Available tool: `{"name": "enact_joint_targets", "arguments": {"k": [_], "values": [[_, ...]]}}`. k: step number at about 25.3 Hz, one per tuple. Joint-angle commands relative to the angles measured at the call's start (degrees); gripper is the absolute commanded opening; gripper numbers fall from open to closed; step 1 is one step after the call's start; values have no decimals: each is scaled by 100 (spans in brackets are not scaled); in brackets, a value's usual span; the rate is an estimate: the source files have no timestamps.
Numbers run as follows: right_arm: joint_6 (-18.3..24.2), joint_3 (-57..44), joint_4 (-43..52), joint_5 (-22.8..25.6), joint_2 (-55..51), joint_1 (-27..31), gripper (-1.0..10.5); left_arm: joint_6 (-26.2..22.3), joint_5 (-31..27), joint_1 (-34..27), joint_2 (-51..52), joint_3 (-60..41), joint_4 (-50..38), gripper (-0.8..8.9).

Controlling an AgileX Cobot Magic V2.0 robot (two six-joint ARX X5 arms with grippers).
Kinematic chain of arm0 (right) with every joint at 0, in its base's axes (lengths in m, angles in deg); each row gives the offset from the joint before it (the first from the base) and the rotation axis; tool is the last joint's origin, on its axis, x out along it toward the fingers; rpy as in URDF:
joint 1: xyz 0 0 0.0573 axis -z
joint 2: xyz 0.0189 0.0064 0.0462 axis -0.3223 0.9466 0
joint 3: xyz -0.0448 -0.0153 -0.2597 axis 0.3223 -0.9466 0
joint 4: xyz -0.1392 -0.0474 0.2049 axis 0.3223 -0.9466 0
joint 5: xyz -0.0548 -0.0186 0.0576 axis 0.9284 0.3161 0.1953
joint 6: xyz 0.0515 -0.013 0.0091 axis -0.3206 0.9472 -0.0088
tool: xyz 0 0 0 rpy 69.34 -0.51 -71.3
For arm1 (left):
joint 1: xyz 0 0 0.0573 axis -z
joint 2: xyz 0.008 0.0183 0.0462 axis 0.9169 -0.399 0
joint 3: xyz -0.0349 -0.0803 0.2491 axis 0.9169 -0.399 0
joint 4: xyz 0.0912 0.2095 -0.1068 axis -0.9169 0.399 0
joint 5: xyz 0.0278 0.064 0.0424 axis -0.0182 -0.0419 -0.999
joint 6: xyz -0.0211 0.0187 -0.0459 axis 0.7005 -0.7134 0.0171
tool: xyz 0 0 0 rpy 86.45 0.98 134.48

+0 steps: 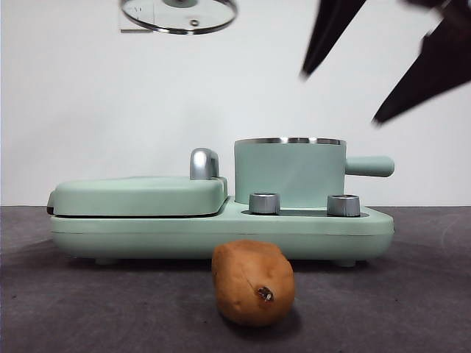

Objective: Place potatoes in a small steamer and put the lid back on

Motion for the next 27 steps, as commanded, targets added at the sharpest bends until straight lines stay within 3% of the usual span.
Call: {"name": "enact_joint_targets", "arguments": {"k": [1, 17, 18, 21, 25, 27], "values": [[-264, 70, 129, 105, 549, -332, 435, -98, 24, -81, 68, 227, 28, 79], [-492, 70, 1311, 138, 2802, -920, 436, -94, 31, -245, 105, 227, 260, 56], [-487, 70, 1419, 138, 2848, -920, 416, -96, 31, -245, 105, 227, 278, 56], [-470, 70, 1521, 37, 2879, -920, 129, -96, 31, -245, 105, 227, 306, 56], [-474, 151, 1451, 39, 2870, -903, 109, -96, 31, -245, 105, 227, 321, 56], [-411, 553, 986, 44, 2865, -850, 109, -96, 31, -264, 105, 227, 323, 56]]}}
